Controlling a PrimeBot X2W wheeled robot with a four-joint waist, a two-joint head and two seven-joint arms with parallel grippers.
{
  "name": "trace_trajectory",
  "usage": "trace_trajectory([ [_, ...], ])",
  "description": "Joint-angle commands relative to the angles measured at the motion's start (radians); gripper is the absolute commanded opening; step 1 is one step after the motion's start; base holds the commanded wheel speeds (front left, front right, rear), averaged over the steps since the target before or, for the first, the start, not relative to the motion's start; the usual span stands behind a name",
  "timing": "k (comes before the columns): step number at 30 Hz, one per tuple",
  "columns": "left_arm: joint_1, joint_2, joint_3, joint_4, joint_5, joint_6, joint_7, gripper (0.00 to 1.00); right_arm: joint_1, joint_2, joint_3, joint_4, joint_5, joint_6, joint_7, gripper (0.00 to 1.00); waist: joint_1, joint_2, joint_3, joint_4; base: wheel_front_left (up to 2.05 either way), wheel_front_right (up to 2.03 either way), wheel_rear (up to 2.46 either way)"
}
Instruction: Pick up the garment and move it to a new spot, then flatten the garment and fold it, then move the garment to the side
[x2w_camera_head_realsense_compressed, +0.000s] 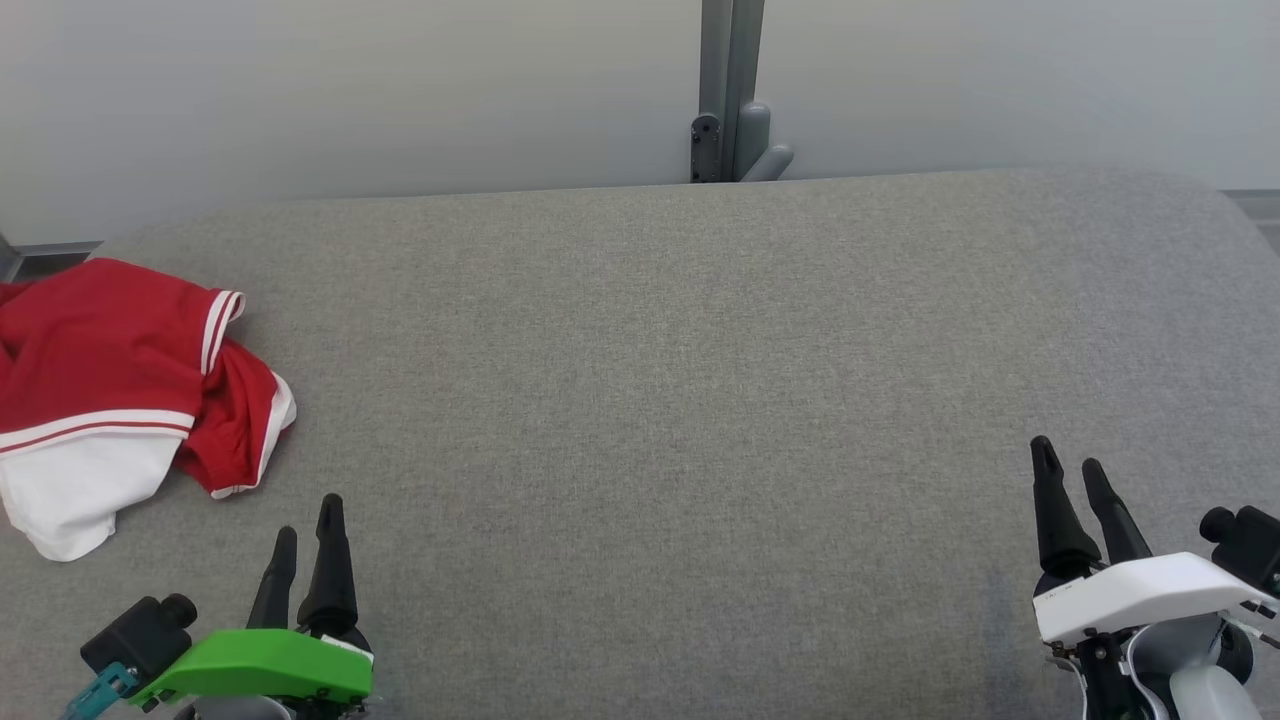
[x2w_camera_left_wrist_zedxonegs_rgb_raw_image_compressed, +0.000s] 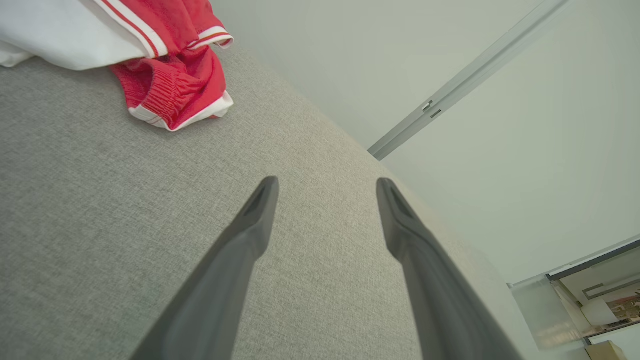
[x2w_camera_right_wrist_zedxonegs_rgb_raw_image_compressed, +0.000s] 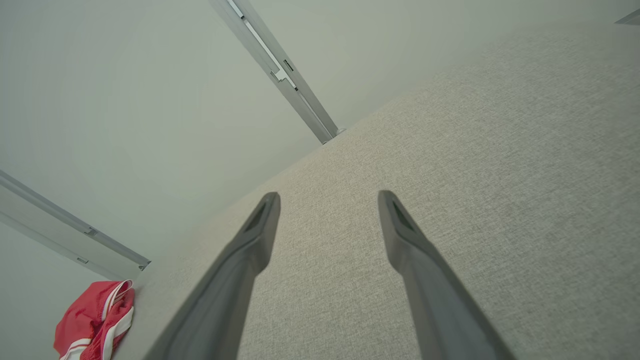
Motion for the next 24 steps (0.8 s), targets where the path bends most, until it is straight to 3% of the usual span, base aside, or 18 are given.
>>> trace_trajectory([
  [1,0.000,0.003,0.003,-0.016,0.041,-0.007,-0.010,1.00,0.003,-0.010,0.000,-0.009,-0.042,0.000,-0.012,1.00,0.0000,0.0000,-0.001,0.000,0.00,0.00,0.00],
  [24,0.022,-0.001,0.017,-0.015,0.301,-0.022,-0.070,1.00,0.022,-0.019,0.010,-0.015,-0.311,0.000,-0.078,1.00,0.0000,0.0000,-0.002,0.008,0.00,0.00,0.00],
])
